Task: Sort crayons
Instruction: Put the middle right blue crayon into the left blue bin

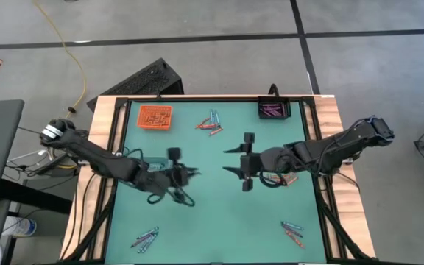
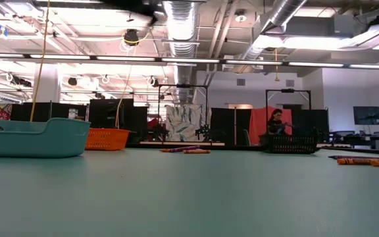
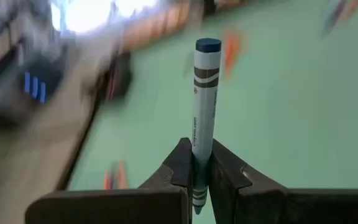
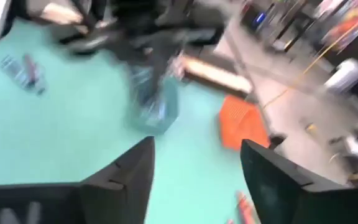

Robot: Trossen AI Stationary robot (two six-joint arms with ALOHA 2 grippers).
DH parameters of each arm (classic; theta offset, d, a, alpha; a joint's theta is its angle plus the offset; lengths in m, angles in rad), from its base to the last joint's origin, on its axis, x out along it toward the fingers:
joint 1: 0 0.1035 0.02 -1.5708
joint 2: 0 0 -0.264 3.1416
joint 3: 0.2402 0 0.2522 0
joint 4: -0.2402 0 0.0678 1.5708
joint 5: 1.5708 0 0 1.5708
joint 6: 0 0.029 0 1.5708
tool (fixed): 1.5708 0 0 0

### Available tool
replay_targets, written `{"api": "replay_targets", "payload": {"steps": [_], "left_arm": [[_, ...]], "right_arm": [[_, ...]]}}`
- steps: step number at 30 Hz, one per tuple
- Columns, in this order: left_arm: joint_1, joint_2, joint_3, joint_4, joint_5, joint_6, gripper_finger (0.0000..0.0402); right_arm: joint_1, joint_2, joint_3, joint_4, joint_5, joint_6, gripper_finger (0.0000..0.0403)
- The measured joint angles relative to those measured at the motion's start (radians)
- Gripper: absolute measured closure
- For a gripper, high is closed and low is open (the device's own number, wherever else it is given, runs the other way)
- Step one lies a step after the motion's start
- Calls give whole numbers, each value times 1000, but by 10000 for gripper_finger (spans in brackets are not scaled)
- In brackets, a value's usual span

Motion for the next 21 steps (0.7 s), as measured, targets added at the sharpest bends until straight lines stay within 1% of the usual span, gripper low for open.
{"api": "replay_targets", "payload": {"steps": [2,4,5,7,9,10,12,15,17,21], "left_arm": [[-25,-51,0,-263,-9,-199,393],[-51,-87,0,-536,-4,-412,393],[-64,-98,0,-646,-4,-512,393],[-85,-105,0,-815,-11,-662,393],[-97,-107,0,-925,-7,-760,393],[-98,-107,-1,-955,8,-789,393],[-95,-108,-22,-961,67,-805,394],[-84,-107,-92,-940,163,-817,394],[-79,-107,-144,-935,209,-845,394],[-77,-114,-225,-880,216,-892,385]], "right_arm": [[-2,0,0,-72,-6,58,152],[-4,0,-4,-140,-6,108,150],[-4,0,-11,-164,-6,127,150],[-5,0,-34,-174,-6,151,153],[-1,0,-55,-173,-14,167,157],[2,0,-60,-178,-24,177,160],[7,5,-69,-170,-52,197,164],[23,7,-81,-171,-63,222,169],[42,7,-89,-166,-63,231,173],[80,7,-95,-166,-65,236,178]]}}
